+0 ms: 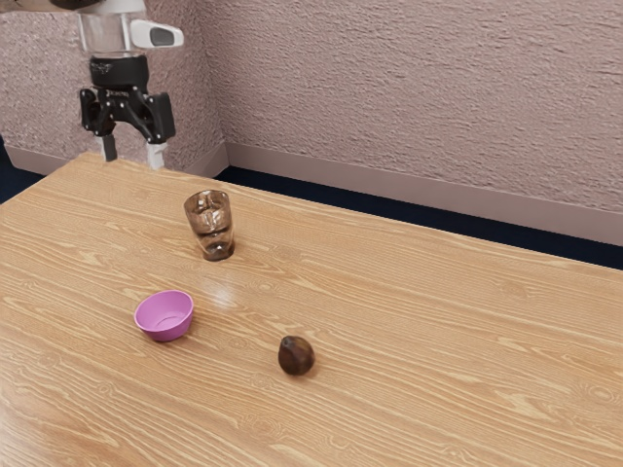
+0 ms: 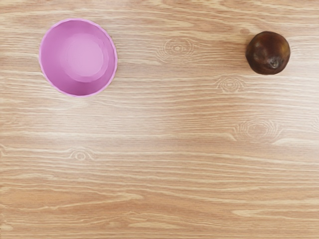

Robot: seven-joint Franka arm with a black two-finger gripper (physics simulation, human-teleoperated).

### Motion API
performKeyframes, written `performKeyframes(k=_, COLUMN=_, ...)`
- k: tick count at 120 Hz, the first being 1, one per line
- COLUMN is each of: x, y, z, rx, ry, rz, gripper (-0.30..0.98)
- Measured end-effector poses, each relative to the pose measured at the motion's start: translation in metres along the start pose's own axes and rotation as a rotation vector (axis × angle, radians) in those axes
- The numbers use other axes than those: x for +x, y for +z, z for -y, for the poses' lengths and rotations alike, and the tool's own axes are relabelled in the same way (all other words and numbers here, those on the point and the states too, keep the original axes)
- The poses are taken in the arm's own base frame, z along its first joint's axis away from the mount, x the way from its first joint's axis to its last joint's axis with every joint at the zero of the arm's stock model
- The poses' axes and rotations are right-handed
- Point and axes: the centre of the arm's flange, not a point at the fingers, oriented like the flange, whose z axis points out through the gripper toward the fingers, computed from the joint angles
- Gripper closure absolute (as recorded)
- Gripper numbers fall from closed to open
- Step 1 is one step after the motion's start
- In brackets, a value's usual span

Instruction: Place the pear in the bowl.

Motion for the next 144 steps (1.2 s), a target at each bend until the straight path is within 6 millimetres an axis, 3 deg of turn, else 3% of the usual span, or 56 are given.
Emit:
performKeyframes(k=10, x=0.010, y=-0.002, z=0.017, rx=-0.002, ry=-0.026, rz=-0.077, gripper=0.02)
performKeyframes(k=16, x=0.019, y=0.009, z=0.026, rx=-0.003, ry=-0.042, rz=-0.096, gripper=0.02)
performKeyframes(k=25, x=0.039, y=0.048, z=0.033, rx=-0.003, ry=-0.060, rz=-0.091, gripper=0.02)
performKeyframes(k=32, x=0.059, y=0.084, z=0.026, rx=0.003, ry=-0.059, rz=-0.088, gripper=0.02)
performKeyframes(k=38, x=0.081, y=0.111, z=-0.002, rx=0.018, ry=-0.023, rz=-0.095, gripper=0.02)
performKeyframes(k=48, x=0.105, y=0.150, z=-0.099, rx=0.058, ry=0.101, rz=-0.115, gripper=0.02)
performKeyframes(k=53, x=0.112, y=0.167, z=-0.131, rx=0.070, ry=0.127, rz=-0.127, gripper=0.02)
performKeyframes(k=64, x=0.124, y=0.202, z=-0.160, rx=0.080, ry=0.105, rz=-0.131, gripper=0.02)
performKeyframes(k=78, x=0.116, y=0.246, z=-0.186, rx=0.084, ry=0.052, rz=-0.122, gripper=0.02)
performKeyframes(k=93, x=0.110, y=0.282, z=-0.198, rx=0.073, ry=-0.026, rz=-0.156, gripper=0.02)
performKeyframes(k=144, x=0.112, y=0.337, z=-0.194, rx=0.046, ry=-0.270, rz=-0.211, gripper=0.02)
